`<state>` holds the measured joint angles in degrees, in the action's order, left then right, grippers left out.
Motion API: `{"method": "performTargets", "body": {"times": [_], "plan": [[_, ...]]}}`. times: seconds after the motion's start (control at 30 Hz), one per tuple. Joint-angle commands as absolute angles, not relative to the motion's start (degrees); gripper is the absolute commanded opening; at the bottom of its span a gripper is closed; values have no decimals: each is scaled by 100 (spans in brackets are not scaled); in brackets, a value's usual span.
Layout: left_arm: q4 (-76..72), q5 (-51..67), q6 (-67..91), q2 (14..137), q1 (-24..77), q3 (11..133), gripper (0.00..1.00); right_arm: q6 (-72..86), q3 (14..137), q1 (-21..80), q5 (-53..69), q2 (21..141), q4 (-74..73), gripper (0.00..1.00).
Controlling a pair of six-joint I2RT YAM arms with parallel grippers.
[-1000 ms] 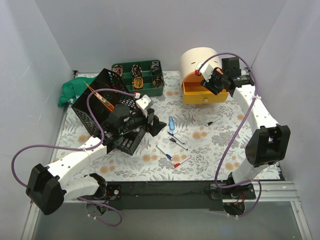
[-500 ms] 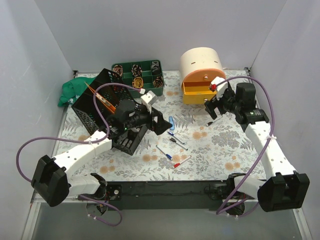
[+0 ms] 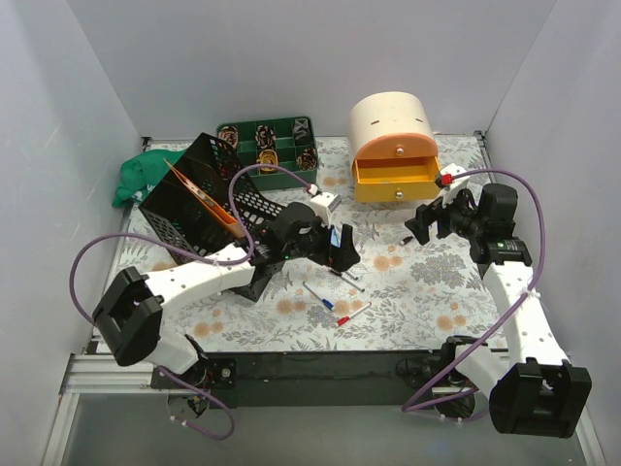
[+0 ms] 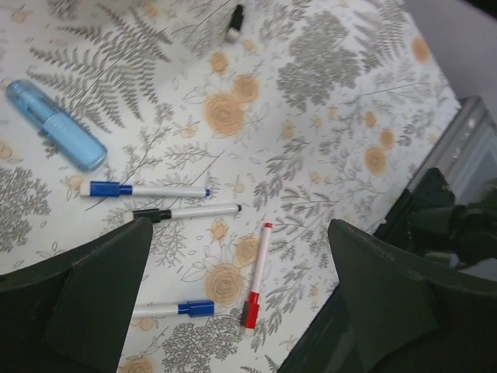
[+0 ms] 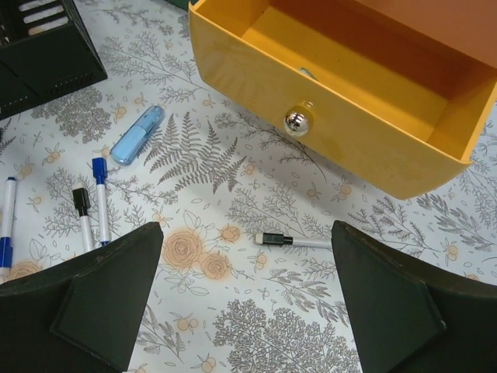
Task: Organize the desk
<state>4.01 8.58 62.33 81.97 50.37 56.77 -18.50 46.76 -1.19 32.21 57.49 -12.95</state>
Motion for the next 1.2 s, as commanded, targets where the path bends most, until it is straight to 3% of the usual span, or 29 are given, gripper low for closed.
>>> {"method": "performTargets", "body": {"times": [0.0, 0.37, 0.73, 0.87, 1.0, 1.17], "plan": [[843, -210, 6530, 8621, 5071, 5994, 98, -1653, 4597, -202, 3533, 5467, -879, 98], [1441, -1546, 6943, 10098, 5080, 6978, 98, -1582, 4535, -246, 3586, 5388, -791, 98], [2249, -1968, 6759, 11302, 5080, 8182, 95, -1547, 4509, -272, 3560, 5370, -756, 98], [2566, -2074, 6662, 11645, 5080, 8498, 87, -1529, 4500, -281, 3568, 5335, -756, 98], [2654, -2170, 6618, 11794, 5080, 8701, 63, -1512, 4491, -290, 3577, 5344, -738, 98], [2786, -2320, 6504, 11988, 5080, 8877, 61, -1503, 4482, -308, 3577, 5396, -738, 98]]}}
